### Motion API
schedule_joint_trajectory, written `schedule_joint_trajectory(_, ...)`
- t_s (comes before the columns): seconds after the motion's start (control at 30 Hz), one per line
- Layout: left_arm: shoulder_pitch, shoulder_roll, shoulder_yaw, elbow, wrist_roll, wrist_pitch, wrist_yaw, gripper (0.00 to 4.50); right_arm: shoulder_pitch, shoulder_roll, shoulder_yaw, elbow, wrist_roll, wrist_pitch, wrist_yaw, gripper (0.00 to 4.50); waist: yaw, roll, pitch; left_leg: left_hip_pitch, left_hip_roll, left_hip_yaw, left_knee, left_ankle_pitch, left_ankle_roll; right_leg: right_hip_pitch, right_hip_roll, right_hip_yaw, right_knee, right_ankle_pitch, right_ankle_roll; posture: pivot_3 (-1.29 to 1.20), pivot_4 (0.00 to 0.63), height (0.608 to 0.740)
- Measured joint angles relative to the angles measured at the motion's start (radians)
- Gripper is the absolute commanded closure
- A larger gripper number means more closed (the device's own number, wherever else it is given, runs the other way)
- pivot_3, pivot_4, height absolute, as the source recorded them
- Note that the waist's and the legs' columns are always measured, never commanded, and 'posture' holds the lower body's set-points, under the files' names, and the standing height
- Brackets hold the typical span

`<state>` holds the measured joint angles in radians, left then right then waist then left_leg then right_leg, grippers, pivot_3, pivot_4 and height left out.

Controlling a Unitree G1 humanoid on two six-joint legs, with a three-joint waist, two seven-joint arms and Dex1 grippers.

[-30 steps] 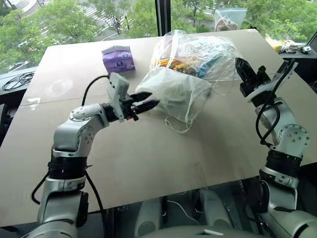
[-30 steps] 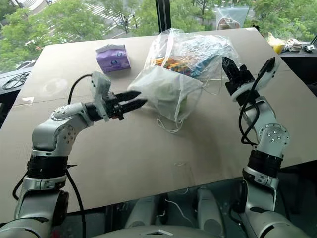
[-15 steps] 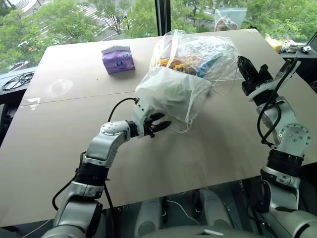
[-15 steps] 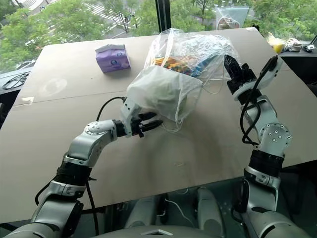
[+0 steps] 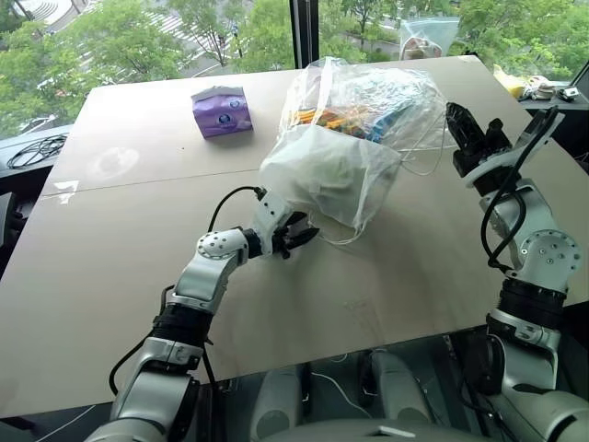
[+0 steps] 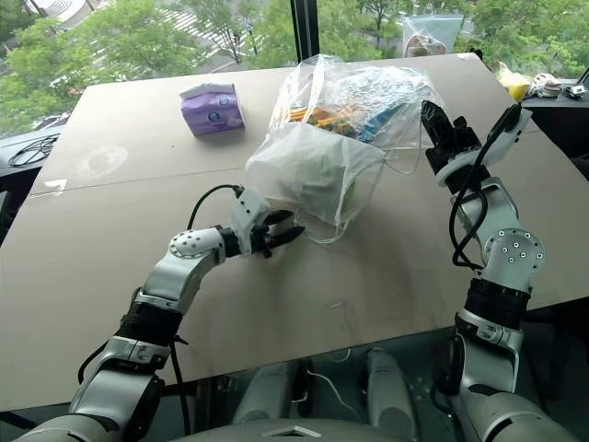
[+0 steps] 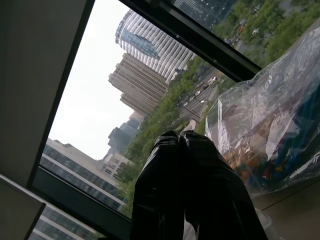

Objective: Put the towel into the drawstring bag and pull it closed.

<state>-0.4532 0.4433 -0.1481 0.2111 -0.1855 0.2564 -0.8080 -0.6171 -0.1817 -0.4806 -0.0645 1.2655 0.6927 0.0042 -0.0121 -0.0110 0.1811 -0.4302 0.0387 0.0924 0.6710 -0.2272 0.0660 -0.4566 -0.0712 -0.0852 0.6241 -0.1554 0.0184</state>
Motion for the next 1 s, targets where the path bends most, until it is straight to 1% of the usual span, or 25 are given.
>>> schedule_joint_trajectory(0.03,0.000,0.000,0.000,0.000,0.002,0.000,-0.003,2.81,0.000,0.000,0.000,0.000,0.000,0.000,-0.002,4.50,0.000,0.000,0.000,0.000,0.000,0.000,0.000,0.000,0.000,0.000,0.000,0.000,0.000,0.000,0.000,0.00,0.150,0.740)
schedule_joint_trajectory(0.07,0.000,-0.001,0.000,0.000,0.002,0.002,-0.006,3.14,0.000,0.000,0.000,0.000,0.000,-0.001,-0.004,4.50,0.000,0.000,0.000,0.000,0.000,0.000,0.000,0.000,0.000,0.000,0.000,0.000,0.000,0.000,0.000,0.00,0.150,0.740)
schedule_joint_trajectory(0.13,0.000,-0.005,0.000,0.000,0.002,0.004,-0.012,4.10,0.000,0.000,0.000,0.000,0.000,-0.001,-0.007,4.50,0.000,0.000,0.000,0.000,0.000,0.000,0.000,0.000,0.000,0.000,0.000,0.000,0.000,0.000,0.000,0.00,0.150,0.740)
schedule_joint_trajectory(0.17,0.000,-0.010,0.000,0.000,0.001,0.005,-0.016,4.47,0.000,0.000,0.000,0.000,0.000,-0.002,-0.010,4.50,0.001,0.000,0.000,0.000,0.000,0.000,0.000,0.000,0.000,0.000,0.000,0.000,0.000,0.000,0.001,0.00,0.150,0.740)
schedule_joint_trajectory(0.43,-0.003,-0.025,0.009,0.001,-0.003,0.025,-0.022,4.47,0.000,0.001,0.001,0.000,0.000,-0.003,-0.013,4.50,0.003,0.000,0.000,0.000,0.000,0.000,0.000,0.000,0.000,0.000,0.000,0.000,0.000,0.000,0.000,0.00,0.150,0.740)
schedule_joint_trajectory(0.57,0.011,-0.058,0.053,-0.006,-0.037,0.048,-0.009,4.47,0.000,0.001,0.002,0.000,0.000,-0.004,-0.013,4.50,0.003,0.000,0.000,-0.001,0.000,0.000,0.000,0.000,0.000,0.000,0.000,0.000,0.000,0.000,0.001,0.00,0.150,0.740)
schedule_joint_trajectory(0.67,0.055,-0.093,0.110,-0.050,-0.098,0.079,0.013,4.47,0.002,0.000,0.006,0.000,-0.006,-0.006,-0.012,4.50,0.000,0.000,0.000,-0.001,0.000,0.000,0.000,0.000,0.000,0.000,0.000,0.000,-0.001,0.001,0.001,0.00,0.150,0.740)
schedule_joint_trajectory(0.77,0.122,-0.129,0.178,-0.155,-0.176,0.084,0.047,4.47,0.009,-0.011,0.026,0.006,-0.048,-0.014,-0.013,4.50,-0.002,0.000,0.000,-0.001,0.000,0.000,0.000,0.000,0.000,0.000,0.000,0.000,-0.001,0.000,0.001,0.00,0.150,0.740)
schedule_joint_trajectory(0.87,0.190,-0.160,0.248,-0.337,-0.236,0.101,0.131,4.47,0.011,-0.025,0.061,0.045,-0.142,-0.031,-0.020,4.50,-0.002,0.000,0.000,-0.001,0.000,0.000,0.000,0.000,0.000,0.000,0.000,0.000,-0.001,0.000,0.001,0.00,0.150,0.740)
schedule_joint_trajectory(0.97,0.205,-0.187,0.292,-0.453,-0.236,0.098,0.247,4.47,0.000,-0.029,0.094,0.102,-0.264,-0.085,-0.035,4.50,0.002,0.000,0.000,-0.001,0.000,-0.001,0.001,0.000,0.000,0.000,0.000,0.000,-0.001,0.000,0.000,0.00,0.150,0.740)
schedule_joint_trajectory(1.0,0.193,-0.189,0.307,-0.468,-0.217,0.088,0.293,4.47,-0.008,-0.031,0.104,0.122,-0.305,-0.104,-0.033,4.50,0.002,0.000,0.000,-0.001,0.000,0.000,0.001,0.000,0.000,0.000,0.000,0.000,0.000,0.000,-0.001,0.00,0.150,0.740)
